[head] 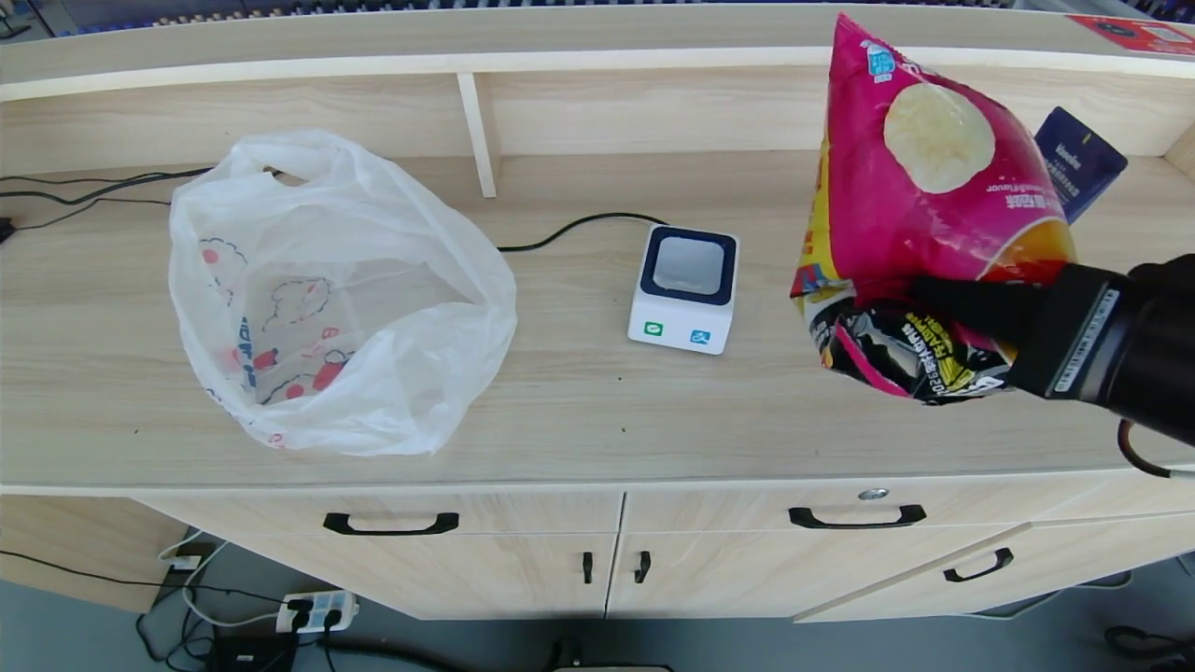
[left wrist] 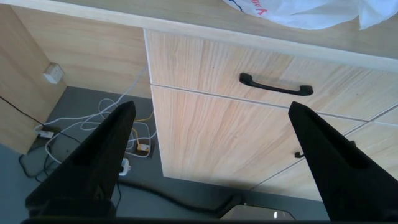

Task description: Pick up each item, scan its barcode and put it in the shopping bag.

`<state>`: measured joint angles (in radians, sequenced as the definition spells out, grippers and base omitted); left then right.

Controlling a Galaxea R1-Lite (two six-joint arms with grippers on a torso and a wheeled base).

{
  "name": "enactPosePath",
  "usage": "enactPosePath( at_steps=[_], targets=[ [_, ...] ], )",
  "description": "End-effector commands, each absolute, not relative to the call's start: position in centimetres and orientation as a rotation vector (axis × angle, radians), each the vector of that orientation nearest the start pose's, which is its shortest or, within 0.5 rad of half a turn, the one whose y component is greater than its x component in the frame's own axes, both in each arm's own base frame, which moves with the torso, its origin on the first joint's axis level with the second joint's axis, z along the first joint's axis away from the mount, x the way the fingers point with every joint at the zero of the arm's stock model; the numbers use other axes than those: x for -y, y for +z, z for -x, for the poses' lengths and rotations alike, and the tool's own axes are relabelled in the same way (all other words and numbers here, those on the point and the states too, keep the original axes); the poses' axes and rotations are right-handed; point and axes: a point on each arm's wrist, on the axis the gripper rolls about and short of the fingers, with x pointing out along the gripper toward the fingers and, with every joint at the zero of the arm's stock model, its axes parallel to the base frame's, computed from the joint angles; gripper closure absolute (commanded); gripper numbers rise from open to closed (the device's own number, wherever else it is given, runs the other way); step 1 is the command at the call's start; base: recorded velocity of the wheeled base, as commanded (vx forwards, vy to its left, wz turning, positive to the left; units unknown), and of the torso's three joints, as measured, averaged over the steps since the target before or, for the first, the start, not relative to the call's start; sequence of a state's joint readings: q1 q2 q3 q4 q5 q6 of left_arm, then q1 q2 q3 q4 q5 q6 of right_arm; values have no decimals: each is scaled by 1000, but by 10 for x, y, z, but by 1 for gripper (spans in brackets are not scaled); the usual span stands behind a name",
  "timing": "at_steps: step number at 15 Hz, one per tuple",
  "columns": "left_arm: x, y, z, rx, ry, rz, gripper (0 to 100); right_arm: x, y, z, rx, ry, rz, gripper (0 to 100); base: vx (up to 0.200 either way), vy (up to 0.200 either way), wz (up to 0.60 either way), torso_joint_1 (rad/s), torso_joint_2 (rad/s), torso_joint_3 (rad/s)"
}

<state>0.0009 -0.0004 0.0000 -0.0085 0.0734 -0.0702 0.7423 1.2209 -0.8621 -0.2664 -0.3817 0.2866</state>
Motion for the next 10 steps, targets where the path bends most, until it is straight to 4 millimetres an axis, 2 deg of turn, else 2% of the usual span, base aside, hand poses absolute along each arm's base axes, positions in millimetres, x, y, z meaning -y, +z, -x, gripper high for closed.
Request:
enactPosePath(
  at_steps=[1,2,3,4,5,6,7,8,9,10],
  targets=[
    [-2,76,23,12,75,71,0,-119,261,-109,-99,507,-364,100,0,0,0,0,0,0],
    [-2,76,23,12,75,71,0,-121,255,-107,-110,543,-428,100,0,0,0,0,0,0],
    [-2,76,23,12,75,71,0,-123,240,-104,-153,617,-616,100,0,0,0,0,0,0],
    [-2,76,23,12,75,71,0,-116,228,-95,-188,683,-640,100,0,0,0,0,0,0],
    [-2,76,23,12,75,71,0,-93,206,-73,-269,838,-642,100,0,0,0,0,0,0],
    [-2,76,23,12,75,71,0,-85,198,-67,-308,828,-670,100,0,0,0,0,0,0],
    [-2,76,23,12,75,71,0,-72,201,-57,-334,837,-803,100,0,0,0,0,0,0],
    [-2,76,23,12,75,71,0,-70,207,-55,-355,867,-897,100,0,0,0,0,0,0],
    [-2,76,23,12,75,71,0,-61,217,-45,-397,968,-1079,100,0,0,0,0,0,0],
    [-2,76,23,12,75,71,0,-53,213,-37,-477,1036,-1221,100,0,0,0,0,0,0]
  ],
)
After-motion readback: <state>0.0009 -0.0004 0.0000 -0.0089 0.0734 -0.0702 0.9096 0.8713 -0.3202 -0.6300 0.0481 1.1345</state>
